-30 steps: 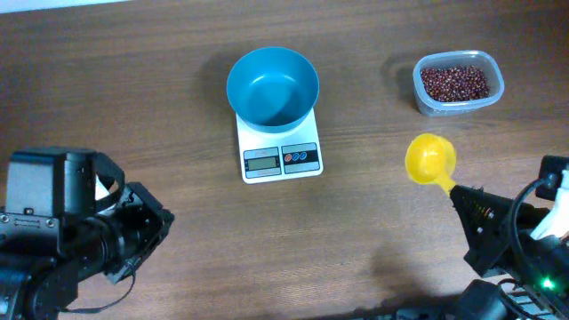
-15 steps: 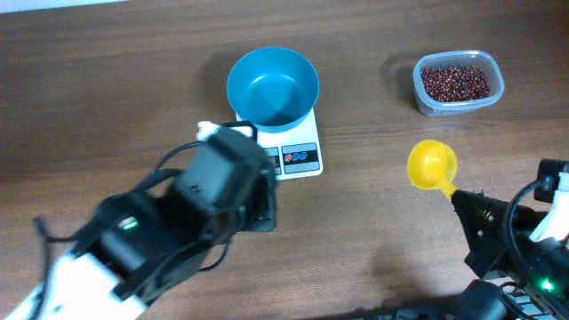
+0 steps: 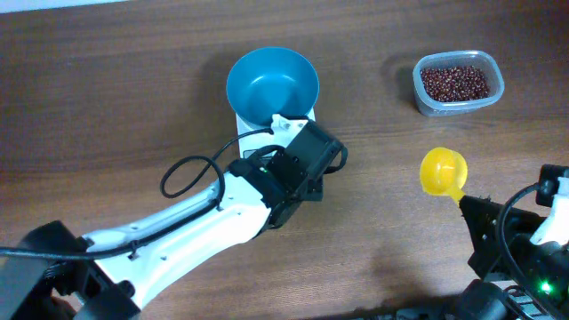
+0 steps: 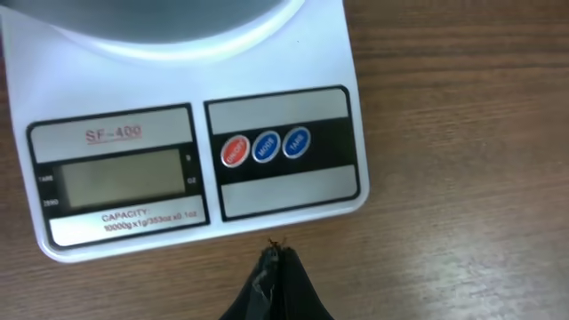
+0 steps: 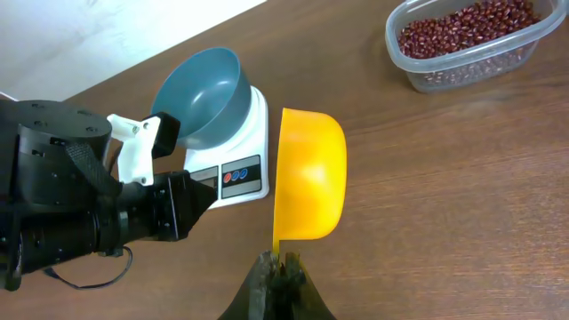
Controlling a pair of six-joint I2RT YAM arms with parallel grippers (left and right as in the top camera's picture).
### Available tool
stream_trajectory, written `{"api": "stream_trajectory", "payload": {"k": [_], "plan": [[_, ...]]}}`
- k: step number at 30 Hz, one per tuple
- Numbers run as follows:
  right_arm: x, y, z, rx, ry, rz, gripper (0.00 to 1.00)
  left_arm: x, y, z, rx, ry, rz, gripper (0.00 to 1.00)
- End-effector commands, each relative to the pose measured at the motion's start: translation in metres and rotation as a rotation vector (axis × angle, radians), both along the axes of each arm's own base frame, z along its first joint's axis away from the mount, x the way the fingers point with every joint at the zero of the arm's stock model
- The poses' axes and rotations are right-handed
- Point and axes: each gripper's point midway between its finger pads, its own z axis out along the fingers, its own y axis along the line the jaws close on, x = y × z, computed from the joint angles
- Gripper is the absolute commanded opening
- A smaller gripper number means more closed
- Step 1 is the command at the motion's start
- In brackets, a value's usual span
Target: Scoop item into bowl and weigh 50g on scale
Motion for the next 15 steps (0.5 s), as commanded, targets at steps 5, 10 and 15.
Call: {"api": "stream_trajectory", "payload": {"k": [5, 10, 15], "plan": [[0.001, -0.004, 0.007, 0.007, -0.023, -0.024, 0.04, 0.030, 0.024, 0.002, 0.014, -0.038, 0.087, 0.00], [0.001, -0.006, 0.007, 0.005, -0.026, -0.029, 0.04, 0.038, 0.015, 0.008, -0.027, -0.075, 0.088, 0.00], [0.001, -0.006, 0.008, 0.003, -0.027, -0.033, 0.04, 0.042, 0.012, -0.009, -0.015, -0.064, 0.088, 0.00]]}}
